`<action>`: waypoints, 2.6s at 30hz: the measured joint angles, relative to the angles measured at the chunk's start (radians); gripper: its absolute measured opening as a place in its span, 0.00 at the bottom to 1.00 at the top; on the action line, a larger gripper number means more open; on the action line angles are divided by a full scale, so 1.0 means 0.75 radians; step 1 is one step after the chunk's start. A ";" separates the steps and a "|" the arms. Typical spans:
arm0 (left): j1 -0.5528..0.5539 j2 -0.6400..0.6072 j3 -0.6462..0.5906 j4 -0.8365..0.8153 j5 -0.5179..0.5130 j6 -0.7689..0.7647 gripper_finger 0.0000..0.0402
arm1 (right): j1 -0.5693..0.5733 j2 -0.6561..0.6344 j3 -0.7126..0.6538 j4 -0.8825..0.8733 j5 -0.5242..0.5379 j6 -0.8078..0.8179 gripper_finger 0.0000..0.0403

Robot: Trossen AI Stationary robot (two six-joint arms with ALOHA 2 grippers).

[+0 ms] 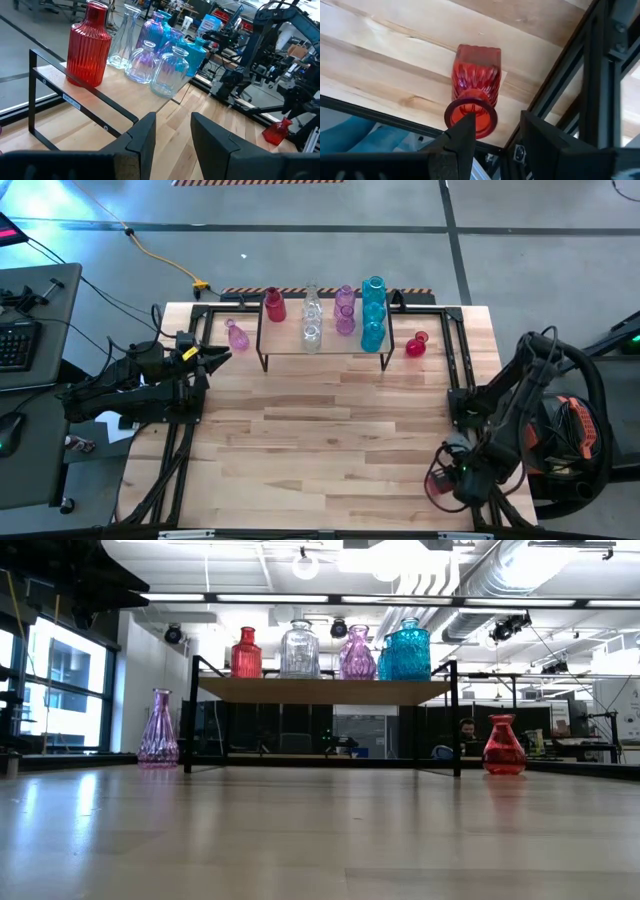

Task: Sort vases onto shelf
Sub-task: Put the bottom red vase on the shelf aligned with the other red vase

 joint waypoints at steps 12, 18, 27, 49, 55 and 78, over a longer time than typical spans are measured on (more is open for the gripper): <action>0.000 0.000 0.000 0.000 0.000 0.000 0.29 | -0.003 0.102 -0.001 0.046 -0.048 -0.002 0.27; 0.000 0.000 0.000 0.000 0.000 0.000 0.29 | -0.003 0.100 0.000 0.050 -0.053 0.016 0.03; 0.000 0.000 0.000 0.001 0.000 0.000 0.29 | -0.014 0.099 0.021 0.065 -0.047 0.058 0.01; 0.000 0.027 0.000 0.070 0.201 -0.011 0.29 | -0.441 0.098 0.126 0.158 0.198 -0.407 0.00; -0.001 0.133 0.000 0.136 0.294 0.081 0.29 | -0.666 0.097 0.126 0.338 0.218 -0.751 0.00; -0.001 0.586 0.000 0.534 0.715 0.246 0.29 | -1.106 0.097 0.127 0.976 0.213 -1.247 0.00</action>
